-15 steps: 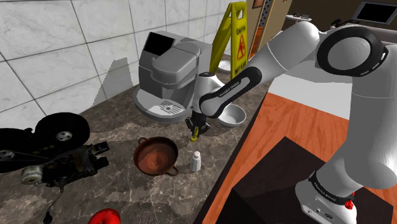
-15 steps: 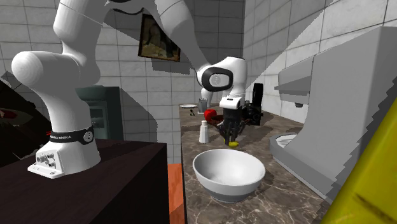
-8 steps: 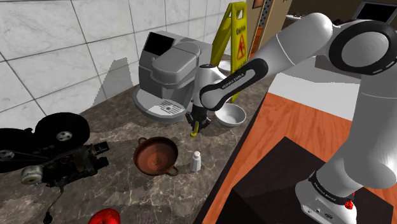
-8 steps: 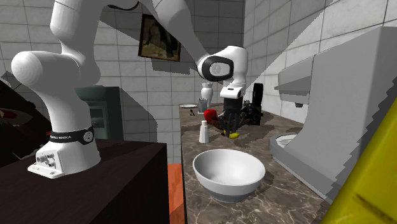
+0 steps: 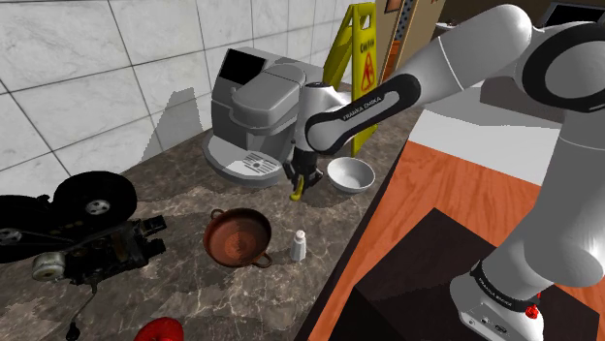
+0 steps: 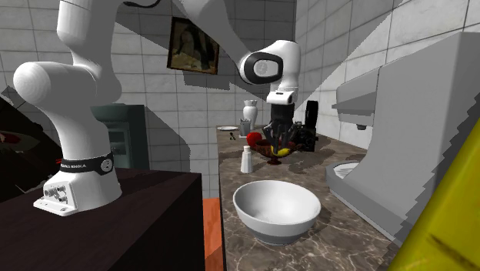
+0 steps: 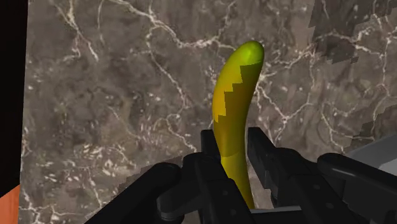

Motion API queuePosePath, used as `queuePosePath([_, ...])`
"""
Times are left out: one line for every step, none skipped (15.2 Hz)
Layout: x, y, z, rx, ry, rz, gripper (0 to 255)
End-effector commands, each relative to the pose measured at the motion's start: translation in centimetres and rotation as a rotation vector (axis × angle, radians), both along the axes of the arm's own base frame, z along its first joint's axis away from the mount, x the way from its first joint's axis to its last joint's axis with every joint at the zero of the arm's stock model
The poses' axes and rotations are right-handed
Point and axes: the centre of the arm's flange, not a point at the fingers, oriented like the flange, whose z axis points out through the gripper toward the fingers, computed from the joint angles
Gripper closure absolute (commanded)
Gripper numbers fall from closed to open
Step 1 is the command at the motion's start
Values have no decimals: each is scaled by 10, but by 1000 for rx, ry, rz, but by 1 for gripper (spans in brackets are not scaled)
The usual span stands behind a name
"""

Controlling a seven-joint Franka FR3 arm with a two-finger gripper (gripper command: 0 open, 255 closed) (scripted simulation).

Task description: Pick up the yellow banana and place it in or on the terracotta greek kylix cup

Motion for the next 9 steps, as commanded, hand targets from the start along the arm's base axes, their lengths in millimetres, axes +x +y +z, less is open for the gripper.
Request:
queuePosePath([-1, -1, 11, 0, 0, 0, 255])
queuePosePath([-1, -1, 16, 0, 0, 0, 255])
queuePosePath([-1, -1, 21, 0, 0, 0, 255])
queuePosePath([-1, -1, 27, 0, 0, 0, 255])
queuePosePath([-1, -1, 32, 0, 0, 0, 255])
queuePosePath([-1, -1, 37, 0, 0, 0, 255])
queuePosePath([-1, -1, 43, 0, 0, 0, 255])
queuePosePath([-1, -1, 48, 0, 0, 0, 255])
queuePosePath([-1, -1, 53, 0, 0, 0, 255])
